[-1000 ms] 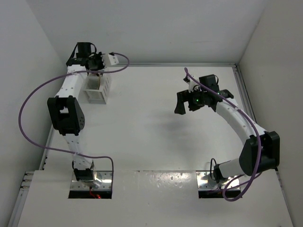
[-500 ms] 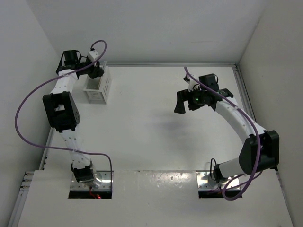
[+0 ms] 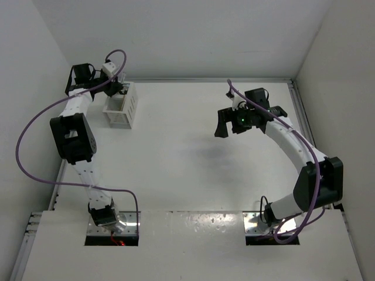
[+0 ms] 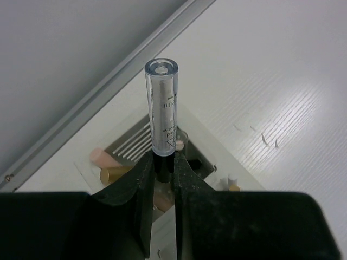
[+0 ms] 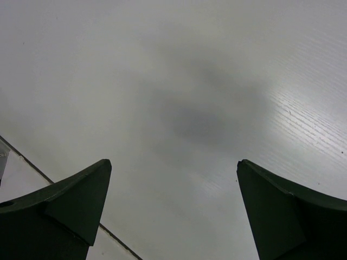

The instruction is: Organize the makeup

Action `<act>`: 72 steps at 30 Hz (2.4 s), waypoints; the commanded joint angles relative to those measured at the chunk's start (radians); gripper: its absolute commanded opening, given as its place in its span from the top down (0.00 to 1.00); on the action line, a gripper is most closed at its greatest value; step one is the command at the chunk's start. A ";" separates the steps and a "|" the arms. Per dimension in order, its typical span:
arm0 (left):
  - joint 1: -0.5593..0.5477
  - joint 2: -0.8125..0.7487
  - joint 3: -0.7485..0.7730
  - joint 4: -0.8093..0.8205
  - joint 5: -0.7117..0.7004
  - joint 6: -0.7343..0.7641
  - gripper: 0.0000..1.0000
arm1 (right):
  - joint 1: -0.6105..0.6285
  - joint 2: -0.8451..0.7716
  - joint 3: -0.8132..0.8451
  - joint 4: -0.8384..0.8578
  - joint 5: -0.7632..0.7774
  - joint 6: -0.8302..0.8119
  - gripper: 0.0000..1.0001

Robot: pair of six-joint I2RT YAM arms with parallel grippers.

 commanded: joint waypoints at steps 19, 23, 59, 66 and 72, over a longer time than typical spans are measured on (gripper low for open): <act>0.046 -0.038 0.050 0.045 -0.003 -0.035 0.35 | 0.016 -0.012 0.056 -0.031 0.008 -0.010 0.00; 0.057 -0.083 0.021 0.045 0.070 -0.072 0.34 | 0.017 -0.026 0.042 -0.017 -0.001 -0.010 0.00; -0.021 0.141 0.298 -0.456 -0.163 0.363 0.50 | 0.017 -0.066 0.021 -0.066 0.021 -0.034 0.00; -0.040 0.158 0.308 -0.466 -0.184 0.363 0.82 | 0.017 -0.067 0.027 -0.073 0.030 -0.037 0.00; -0.040 0.135 0.326 -0.466 -0.164 0.363 0.95 | 0.019 -0.060 0.036 -0.073 0.027 -0.031 0.00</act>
